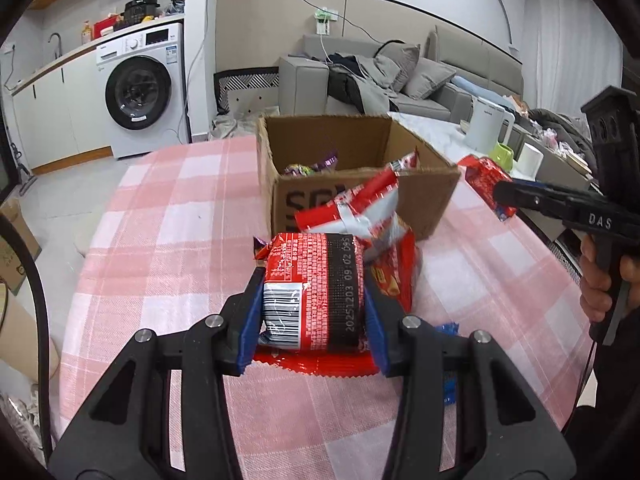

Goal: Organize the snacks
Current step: 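Carry the red pack with the left gripper while the right gripper carries its red pack over the box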

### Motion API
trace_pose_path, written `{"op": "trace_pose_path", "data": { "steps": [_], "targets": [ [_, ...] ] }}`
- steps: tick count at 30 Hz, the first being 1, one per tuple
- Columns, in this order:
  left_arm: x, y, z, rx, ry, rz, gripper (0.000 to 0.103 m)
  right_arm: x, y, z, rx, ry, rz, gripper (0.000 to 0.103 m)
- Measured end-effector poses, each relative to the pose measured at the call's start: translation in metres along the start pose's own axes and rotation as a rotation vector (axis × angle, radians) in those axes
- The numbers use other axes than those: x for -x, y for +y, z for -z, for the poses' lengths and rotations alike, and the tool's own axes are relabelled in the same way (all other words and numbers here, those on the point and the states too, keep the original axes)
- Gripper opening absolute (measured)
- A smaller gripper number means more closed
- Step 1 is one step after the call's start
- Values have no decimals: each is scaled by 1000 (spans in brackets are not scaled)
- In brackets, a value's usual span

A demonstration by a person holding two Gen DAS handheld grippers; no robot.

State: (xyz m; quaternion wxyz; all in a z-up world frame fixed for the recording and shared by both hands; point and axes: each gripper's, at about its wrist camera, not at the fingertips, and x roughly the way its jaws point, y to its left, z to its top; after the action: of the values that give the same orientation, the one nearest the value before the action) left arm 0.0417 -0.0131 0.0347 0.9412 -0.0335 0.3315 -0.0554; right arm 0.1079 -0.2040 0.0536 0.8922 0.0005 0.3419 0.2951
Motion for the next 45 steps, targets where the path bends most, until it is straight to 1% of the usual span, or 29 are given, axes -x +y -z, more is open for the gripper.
{"op": "trace_pose_path", "data": {
  "steps": [8, 17, 25, 29, 45],
  "targets": [
    [0, 5, -26, 17, -41, -9, 42, 4, 6, -7, -16, -60, -21, 39],
    [-7, 4, -58, 14, -85, -17, 42, -2, 3, -19, -34, -77, -9, 39],
    [-24, 1, -82, 10, -88, -10, 42, -10, 4, -33, -36, -83, -4, 39],
    [-35, 0, -90, -1, -87, -18, 42, -16, 4, -40, -33, -79, -5, 39],
    [-70, -4, -112, -2, -80, -17, 42, -40, 2, -53, -48, -68, -16, 39]
  ]
}}
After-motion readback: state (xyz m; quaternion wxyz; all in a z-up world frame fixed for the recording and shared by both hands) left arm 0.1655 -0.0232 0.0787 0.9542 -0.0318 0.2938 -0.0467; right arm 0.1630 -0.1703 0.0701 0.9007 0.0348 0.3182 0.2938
